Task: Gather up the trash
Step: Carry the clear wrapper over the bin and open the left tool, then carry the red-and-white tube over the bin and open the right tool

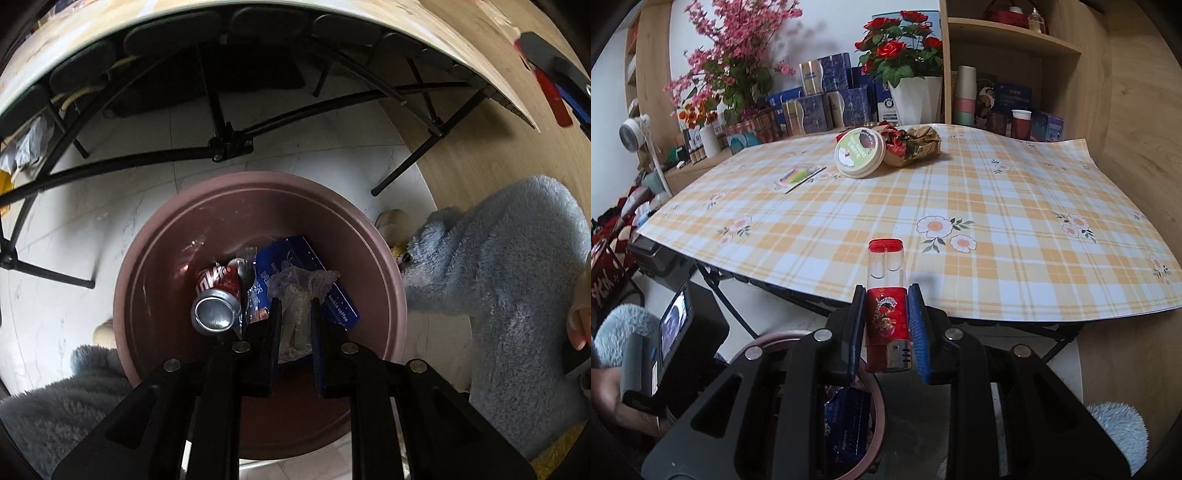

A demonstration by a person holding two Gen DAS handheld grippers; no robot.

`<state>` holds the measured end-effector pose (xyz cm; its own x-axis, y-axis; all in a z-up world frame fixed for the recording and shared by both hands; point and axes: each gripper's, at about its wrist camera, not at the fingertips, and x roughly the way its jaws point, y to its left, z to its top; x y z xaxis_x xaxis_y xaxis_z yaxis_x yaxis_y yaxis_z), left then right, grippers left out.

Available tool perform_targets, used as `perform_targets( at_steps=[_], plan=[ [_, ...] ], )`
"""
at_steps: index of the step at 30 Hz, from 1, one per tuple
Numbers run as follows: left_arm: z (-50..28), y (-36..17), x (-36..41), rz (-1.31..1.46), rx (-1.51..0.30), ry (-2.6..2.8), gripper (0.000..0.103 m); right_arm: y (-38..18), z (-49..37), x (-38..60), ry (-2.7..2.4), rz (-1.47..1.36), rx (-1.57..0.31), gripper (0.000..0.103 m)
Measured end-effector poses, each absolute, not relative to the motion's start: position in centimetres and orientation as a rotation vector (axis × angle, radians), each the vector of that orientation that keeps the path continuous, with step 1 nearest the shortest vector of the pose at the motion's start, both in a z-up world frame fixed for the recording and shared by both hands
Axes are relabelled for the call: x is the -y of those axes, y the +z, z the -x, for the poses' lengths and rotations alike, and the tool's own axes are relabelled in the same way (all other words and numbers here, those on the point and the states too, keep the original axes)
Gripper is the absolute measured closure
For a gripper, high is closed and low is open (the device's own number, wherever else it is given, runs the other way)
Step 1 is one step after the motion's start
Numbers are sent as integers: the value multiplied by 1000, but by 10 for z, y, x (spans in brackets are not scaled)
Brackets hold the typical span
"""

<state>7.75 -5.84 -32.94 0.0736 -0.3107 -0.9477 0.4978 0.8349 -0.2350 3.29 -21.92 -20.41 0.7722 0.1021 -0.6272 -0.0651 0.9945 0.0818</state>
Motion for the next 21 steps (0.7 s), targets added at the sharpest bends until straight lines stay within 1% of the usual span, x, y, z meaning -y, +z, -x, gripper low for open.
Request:
perform_targets(
  at_steps=[11,12,14,15,16,17,19,21],
  plan=[
    [-82,-323,51,-118,-1369,-593,87,-208,-35,215,100,-34,-695,77],
    [-82,-322,51,-115,-1368,-593,83,-208,-35,214,101,-30,-694,77],
    [-81,-317,51,-107,-1348,-609,67,-208,-34,212,105,-22,-694,77],
    [-80,-312,51,-103,-1325,-615,50,-208,-34,211,106,-19,-694,77],
    [-78,-302,49,-97,-1276,-616,42,-208,-34,211,108,-17,-695,77],
    [-76,-293,47,-88,-1239,-617,40,-208,-34,211,109,-16,-696,77],
    [-74,-279,43,-76,-1181,-611,29,-209,-35,210,111,-13,-699,77],
    [-73,-257,35,-55,-1090,-595,26,-210,-36,209,114,-11,-702,77]
  ],
)
